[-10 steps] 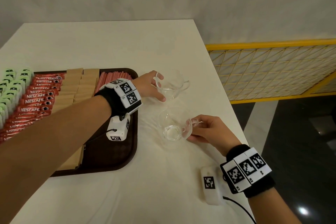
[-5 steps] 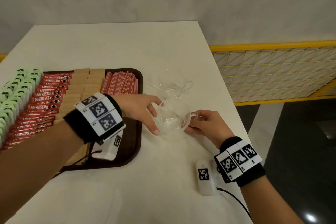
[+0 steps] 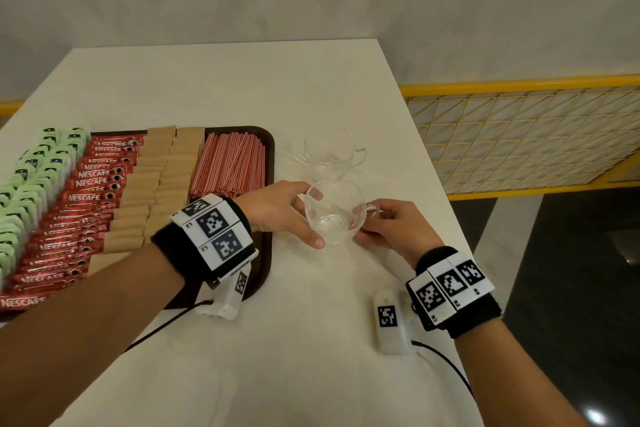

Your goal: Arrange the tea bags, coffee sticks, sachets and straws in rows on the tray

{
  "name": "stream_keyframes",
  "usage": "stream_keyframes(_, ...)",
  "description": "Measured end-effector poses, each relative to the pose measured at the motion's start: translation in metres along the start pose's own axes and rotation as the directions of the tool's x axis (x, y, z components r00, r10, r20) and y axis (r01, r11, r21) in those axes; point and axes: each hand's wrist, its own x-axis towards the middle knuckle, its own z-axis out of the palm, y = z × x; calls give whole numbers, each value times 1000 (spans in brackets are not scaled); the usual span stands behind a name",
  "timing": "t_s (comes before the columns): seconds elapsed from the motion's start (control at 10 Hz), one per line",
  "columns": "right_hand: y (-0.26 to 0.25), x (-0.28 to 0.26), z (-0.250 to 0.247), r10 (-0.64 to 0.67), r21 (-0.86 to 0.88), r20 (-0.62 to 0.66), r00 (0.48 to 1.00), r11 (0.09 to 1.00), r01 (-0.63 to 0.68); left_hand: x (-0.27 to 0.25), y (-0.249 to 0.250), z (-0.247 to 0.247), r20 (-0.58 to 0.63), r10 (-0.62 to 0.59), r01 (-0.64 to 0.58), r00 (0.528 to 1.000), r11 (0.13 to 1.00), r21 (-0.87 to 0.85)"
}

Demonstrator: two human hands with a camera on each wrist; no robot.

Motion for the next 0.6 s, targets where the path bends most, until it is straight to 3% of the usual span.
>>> stream_keyframes(0.4,-4,-7,1,-20,-67,43,999,997,23,-3,-5,2,-34,-13,12,999,999,-51)
stream_keyframes(0.5,-1,-9,-6,-29,-101,-19,999,994,27,-4,-12,-2,-39,-30,27,999,997,-73)
stream_keyframes(0.6,-2,-15,-7,-132,-264,-137,982,960,92,-15,-13,-9,-130,-4,-10,991,995,-101)
